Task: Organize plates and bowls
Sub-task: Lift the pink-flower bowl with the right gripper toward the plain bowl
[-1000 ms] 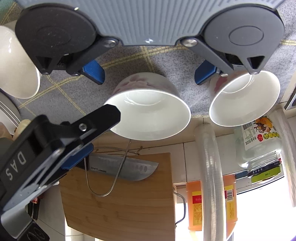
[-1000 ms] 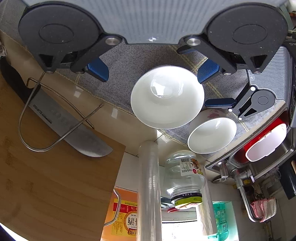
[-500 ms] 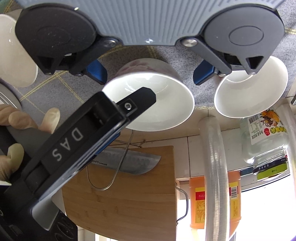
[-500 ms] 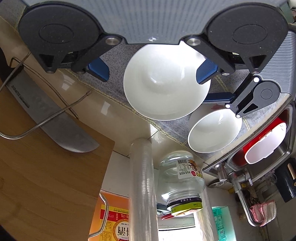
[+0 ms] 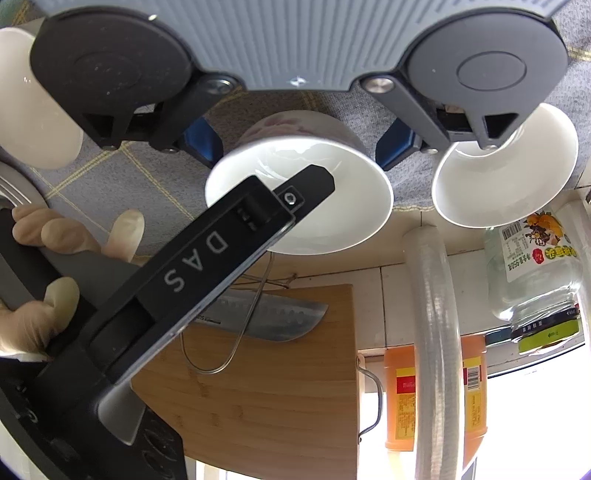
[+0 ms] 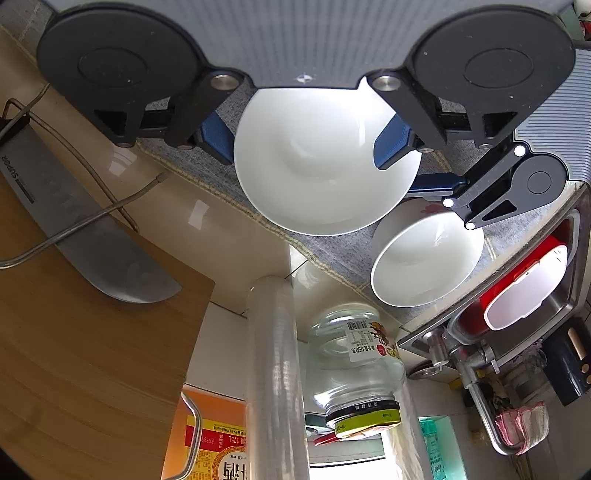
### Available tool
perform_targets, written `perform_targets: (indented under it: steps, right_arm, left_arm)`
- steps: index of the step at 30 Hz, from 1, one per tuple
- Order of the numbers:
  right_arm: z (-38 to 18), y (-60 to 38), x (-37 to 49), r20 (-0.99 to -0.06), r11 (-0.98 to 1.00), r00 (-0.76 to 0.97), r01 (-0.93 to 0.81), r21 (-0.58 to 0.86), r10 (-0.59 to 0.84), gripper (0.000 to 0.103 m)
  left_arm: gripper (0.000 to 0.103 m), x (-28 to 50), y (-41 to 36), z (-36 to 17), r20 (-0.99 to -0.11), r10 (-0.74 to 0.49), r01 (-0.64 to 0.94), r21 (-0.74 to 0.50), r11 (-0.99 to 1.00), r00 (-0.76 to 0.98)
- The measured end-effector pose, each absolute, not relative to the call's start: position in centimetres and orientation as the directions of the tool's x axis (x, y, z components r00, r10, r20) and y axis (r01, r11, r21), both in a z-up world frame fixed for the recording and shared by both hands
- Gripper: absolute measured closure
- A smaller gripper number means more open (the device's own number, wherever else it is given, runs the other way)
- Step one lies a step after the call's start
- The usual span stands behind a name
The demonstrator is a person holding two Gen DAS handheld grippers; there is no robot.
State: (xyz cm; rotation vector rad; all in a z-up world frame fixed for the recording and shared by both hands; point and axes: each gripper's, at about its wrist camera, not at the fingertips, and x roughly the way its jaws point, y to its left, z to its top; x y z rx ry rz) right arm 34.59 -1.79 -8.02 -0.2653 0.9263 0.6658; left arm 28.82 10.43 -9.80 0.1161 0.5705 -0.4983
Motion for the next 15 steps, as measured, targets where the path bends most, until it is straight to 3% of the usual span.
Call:
perform_targets:
  steps: [15]
  right_arm:
    - [-7.67, -2.09, 34.21, -0.805, 0.779, 0.424, -0.622, 0.074, 0.415, 0.023]
  left_arm:
    - [0.015, 28.82, 10.33, -9.50, -0.554, -0.421, 0.495, -0.018, 0.869, 0.719]
